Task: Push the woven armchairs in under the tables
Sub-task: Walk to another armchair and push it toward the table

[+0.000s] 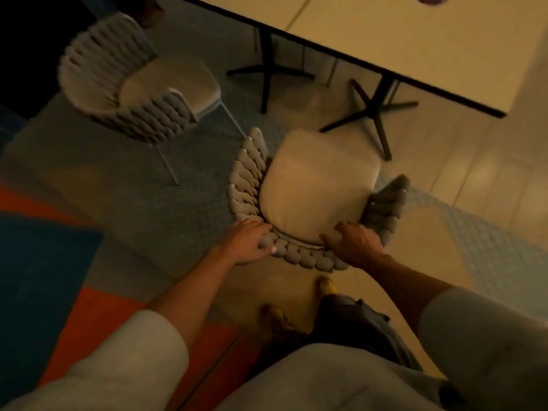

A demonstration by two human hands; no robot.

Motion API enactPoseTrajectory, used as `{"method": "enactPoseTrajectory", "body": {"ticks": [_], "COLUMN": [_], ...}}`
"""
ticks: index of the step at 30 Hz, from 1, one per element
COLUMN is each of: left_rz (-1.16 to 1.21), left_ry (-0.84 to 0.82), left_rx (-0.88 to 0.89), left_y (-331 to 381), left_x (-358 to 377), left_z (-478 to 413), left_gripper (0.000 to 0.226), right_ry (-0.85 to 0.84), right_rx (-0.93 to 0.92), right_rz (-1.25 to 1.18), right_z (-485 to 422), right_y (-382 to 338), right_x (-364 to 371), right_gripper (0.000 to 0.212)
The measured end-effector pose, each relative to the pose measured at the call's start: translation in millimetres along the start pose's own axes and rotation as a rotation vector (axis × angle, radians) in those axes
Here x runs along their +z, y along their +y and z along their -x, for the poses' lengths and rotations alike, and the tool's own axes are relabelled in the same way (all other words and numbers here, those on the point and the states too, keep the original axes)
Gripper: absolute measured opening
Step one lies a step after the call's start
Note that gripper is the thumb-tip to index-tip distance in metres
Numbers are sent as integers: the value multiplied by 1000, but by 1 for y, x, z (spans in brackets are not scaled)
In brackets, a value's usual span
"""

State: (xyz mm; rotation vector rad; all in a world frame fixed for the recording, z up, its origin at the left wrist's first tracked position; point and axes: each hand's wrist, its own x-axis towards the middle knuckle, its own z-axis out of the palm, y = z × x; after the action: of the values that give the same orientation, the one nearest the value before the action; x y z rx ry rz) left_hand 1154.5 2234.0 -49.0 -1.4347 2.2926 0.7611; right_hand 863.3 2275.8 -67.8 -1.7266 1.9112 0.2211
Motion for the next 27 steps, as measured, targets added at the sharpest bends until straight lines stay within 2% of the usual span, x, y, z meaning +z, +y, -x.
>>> {"method": "enactPoseTrajectory", "body": {"ticks": [5, 15, 20, 27], "left_rz": [-81, -101, -203, -238], "left_ry": [-2, 259, 173, 129], "left_rx": [118, 264, 310, 339], "left_y": [-5, -49, -73, -100], "left_x": [18, 41, 60, 91], "left_z": [-23, -68, -98, -123], "left_gripper": [61, 22, 31, 42], "right_ry": [147, 260, 199, 232], "right_rx": [39, 132, 167, 173], "right_rz": [-105, -178, -97, 39], "right_z": [19, 16, 2, -27], "right_y": [13, -1, -22, -27], "right_x": [46, 103, 120, 145], "right_gripper": [55, 52, 56, 53]}}
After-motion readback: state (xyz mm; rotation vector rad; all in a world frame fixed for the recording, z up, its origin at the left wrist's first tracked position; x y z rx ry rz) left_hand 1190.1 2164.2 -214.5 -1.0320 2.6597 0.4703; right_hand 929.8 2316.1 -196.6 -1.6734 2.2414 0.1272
